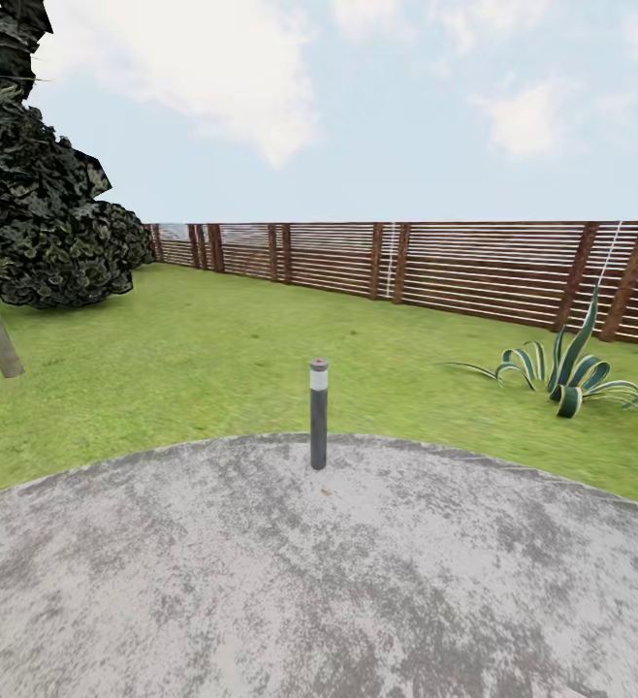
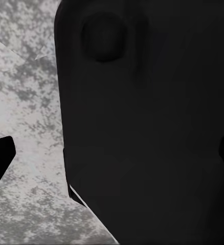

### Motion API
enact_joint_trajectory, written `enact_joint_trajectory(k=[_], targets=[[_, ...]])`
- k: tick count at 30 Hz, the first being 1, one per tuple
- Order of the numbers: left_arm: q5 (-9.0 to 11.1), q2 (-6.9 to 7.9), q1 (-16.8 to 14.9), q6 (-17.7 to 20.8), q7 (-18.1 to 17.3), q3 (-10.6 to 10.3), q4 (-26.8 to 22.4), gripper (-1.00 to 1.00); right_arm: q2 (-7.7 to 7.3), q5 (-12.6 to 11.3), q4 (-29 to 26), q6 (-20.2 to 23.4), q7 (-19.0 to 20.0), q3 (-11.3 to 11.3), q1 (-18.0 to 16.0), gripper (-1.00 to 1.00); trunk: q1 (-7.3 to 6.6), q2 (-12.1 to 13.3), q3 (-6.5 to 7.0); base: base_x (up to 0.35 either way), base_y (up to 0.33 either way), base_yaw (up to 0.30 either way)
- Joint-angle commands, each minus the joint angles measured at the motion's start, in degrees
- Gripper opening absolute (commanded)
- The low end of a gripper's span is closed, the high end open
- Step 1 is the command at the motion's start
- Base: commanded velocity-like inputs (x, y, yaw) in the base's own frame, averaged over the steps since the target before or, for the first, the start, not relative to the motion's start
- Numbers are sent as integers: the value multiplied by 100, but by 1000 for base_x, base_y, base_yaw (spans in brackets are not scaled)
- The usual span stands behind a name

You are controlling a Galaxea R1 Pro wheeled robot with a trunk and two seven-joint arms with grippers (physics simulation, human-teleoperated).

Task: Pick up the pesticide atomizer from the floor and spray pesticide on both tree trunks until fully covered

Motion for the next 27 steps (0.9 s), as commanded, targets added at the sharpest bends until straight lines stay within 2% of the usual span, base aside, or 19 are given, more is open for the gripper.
enact_joint_trajectory(k=[1,9,20,27], targets=[[0,0,-1,0,0,0,0,100,0,0,0,0,0,0,-1,100,0,-1,-3,0,0,0],[-7,-26,-10,-35,-35,16,-38,100,212,0,-193,-13,-17,7,-156,100,0,-1,-3,0,0,0],[4,-25,-10,-35,-32,17,-35,100,228,-7,-226,-24,-18,-14,-185,100,0,-1,-3,0,0,0],[-16,-6,-21,-179,7,-16,-204,100,200,-1,-234,-242,-24,-1,-185,100,0,-1,-3,0,0,0]])
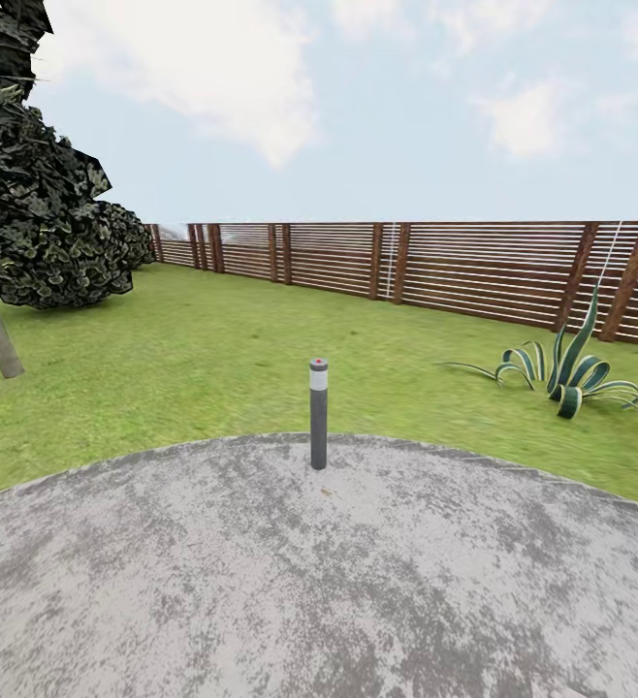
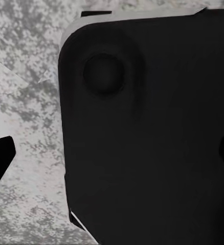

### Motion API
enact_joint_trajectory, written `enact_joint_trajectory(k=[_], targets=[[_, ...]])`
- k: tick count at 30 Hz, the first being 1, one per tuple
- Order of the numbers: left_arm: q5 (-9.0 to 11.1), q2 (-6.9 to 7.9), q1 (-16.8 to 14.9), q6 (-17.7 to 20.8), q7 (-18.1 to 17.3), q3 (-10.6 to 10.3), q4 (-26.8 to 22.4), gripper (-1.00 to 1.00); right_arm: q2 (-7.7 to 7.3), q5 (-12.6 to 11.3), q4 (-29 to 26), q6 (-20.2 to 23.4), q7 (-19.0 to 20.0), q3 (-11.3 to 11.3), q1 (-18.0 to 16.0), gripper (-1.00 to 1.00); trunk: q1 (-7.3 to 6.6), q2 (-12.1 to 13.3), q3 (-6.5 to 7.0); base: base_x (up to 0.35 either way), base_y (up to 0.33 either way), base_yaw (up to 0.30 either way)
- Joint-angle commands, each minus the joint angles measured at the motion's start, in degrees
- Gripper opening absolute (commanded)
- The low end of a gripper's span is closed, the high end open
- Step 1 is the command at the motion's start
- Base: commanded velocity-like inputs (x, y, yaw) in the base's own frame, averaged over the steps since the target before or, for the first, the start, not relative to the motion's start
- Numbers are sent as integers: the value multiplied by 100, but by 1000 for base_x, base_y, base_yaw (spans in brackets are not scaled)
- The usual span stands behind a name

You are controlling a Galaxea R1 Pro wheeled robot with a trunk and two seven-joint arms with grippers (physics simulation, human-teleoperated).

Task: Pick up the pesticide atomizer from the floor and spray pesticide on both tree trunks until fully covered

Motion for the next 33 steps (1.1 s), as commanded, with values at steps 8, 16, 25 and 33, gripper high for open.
enact_joint_trajectory(k=[8,16,25,33], targets=[[4,177,-90,-176,12,20,-258,100,-246,1,-228,-278,-9,-8,-3,100,0,-3,-6,0,0,0],[-9,450,-519,-540,-1,18,-1115,100,-684,1,-2073,-1122,-11,-18,-3,100,0,-3,-6,0,0,0],[-42,482,-1234,-618,-73,-24,-1475,100,-683,-16,-3679,-1421,14,-29,-20,100,0,-3,-6,0,0,0],[32,494,-1357,-631,-53,36,-1609,100,-698,0,-3748,-1439,-4,-74,-21,100,0,-3,-6,0,0,-109]])
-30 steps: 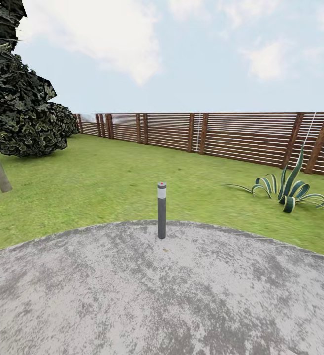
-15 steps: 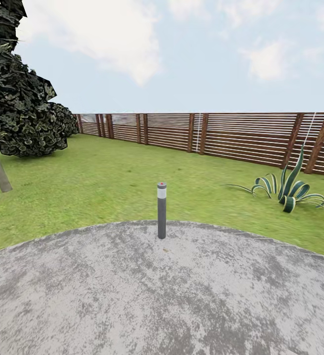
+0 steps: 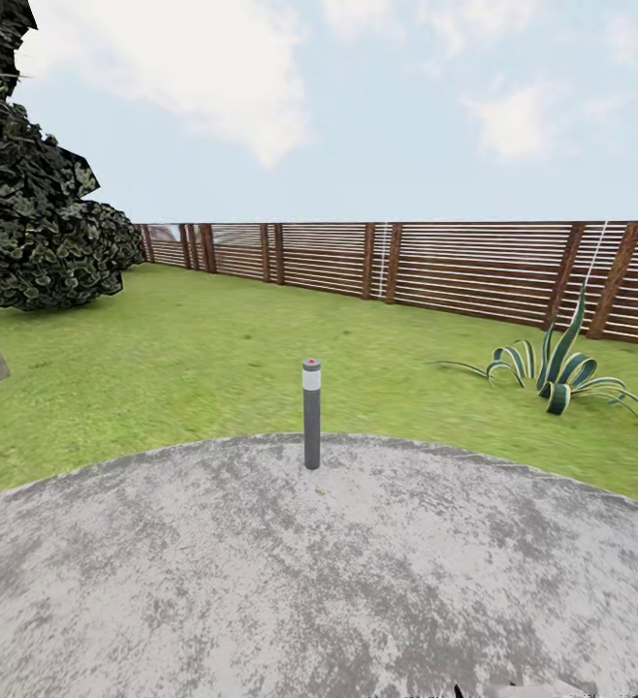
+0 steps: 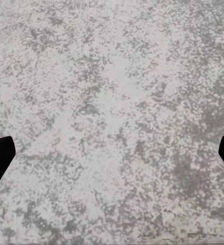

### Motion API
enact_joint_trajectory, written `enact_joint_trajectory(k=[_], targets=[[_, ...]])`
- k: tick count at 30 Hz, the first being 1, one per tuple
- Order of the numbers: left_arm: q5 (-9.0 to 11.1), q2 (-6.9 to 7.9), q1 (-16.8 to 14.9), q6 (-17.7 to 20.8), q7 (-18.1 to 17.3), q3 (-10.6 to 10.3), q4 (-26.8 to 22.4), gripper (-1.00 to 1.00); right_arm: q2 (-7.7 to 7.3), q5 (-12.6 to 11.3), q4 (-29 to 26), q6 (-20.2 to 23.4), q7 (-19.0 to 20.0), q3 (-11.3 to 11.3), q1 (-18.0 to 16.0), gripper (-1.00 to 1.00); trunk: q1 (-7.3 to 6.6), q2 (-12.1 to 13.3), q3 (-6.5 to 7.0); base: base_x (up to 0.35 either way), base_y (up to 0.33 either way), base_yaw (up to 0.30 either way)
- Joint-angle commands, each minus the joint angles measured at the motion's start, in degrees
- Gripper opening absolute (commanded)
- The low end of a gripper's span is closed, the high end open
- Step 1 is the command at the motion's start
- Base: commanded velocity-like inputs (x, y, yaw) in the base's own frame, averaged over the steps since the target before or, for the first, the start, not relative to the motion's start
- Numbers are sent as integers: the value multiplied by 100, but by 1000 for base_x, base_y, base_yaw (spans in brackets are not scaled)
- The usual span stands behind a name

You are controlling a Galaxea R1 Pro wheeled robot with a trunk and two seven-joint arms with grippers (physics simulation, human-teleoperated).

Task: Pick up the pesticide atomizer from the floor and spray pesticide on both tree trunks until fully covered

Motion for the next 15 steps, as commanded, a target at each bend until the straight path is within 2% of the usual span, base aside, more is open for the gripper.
enact_joint_trajectory(k=[1,4,7,9,15], targets=[[2,12,7,-21,-7,1,15,100,0,0,6,-18,-3,-21,-4,100,0,-3,-6,0,0,-249],[-4,29,11,-135,-2,5,35,100,-2,1,79,-12,-2,-195,-4,100,0,-3,-6,0,0,-261],[-9,38,5,-619,39,92,53,100,4,1,180,-11,0,-273,-4,100,0,-3,-6,0,0,-271],[-8,39,8,-792,47,162,56,100,5,1,209,-14,-2,-286,-4,100,0,-3,-6,0,0,-273],[7,32,7,-903,58,228,59,100,6,1,228,-18,-3,-295,-4,100,0,-3,-6,0,0,-274]])
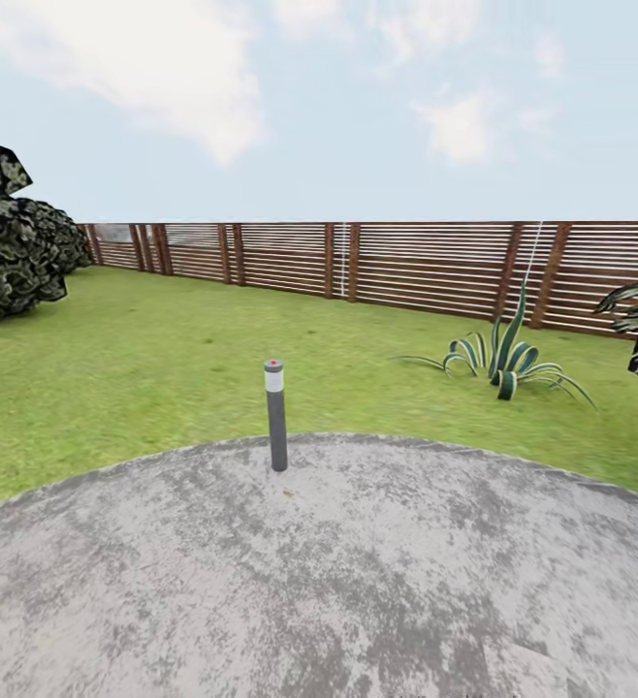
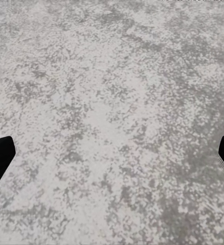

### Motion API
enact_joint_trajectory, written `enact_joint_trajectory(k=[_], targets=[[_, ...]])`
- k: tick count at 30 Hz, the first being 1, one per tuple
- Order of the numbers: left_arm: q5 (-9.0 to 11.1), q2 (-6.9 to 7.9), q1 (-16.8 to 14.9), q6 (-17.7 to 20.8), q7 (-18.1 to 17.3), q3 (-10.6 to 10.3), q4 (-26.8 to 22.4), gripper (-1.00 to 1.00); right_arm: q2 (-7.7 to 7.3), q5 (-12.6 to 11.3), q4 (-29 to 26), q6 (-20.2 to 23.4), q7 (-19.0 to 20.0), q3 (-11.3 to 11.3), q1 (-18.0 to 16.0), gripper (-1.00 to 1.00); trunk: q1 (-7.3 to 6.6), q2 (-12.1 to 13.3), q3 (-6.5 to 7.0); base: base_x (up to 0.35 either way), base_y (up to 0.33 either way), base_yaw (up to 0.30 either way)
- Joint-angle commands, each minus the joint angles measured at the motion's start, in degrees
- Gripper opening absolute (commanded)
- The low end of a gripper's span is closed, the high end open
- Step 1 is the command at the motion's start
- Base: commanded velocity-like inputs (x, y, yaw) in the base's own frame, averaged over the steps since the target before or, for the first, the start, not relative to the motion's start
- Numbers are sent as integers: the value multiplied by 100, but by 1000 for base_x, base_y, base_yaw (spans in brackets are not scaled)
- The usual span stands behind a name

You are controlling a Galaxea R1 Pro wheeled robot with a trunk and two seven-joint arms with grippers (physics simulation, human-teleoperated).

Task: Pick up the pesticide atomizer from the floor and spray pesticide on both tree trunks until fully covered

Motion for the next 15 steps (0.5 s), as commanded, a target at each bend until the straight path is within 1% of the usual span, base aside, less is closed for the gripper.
enact_joint_trajectory(k=[1,12,15], targets=[[3,-1,-2,-22,2,14,2,100,1,0,6,-18,-3,-1,-5,100,0,-3,-6,0,0,-274],[5,-10,-4,-42,-5,18,3,100,9,0,7,-18,-3,-2,-5,100,0,-3,-6,0,0,-274],[5,-6,-4,-45,-22,18,3,100,9,0,7,-18,-3,-2,-5,100,0,-3,-6,90,-42,-274]])
